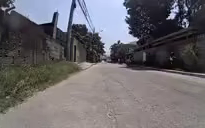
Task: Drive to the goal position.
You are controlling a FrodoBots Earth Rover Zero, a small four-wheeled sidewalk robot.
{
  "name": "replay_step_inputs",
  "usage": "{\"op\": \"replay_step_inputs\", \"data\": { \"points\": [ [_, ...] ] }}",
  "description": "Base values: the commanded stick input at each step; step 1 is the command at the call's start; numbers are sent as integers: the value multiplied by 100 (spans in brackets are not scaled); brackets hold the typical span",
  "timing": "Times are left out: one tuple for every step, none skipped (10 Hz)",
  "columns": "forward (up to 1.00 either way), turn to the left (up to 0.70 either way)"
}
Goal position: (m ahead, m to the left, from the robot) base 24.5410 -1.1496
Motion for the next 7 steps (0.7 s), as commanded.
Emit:
{"op": "replay_step_inputs", "data": {
  "points": [
    [70,0],
    [70,0],
    [70,0],
    [70,0],
    [70,0],
    [70,0],
    [70,0]
  ]
}}
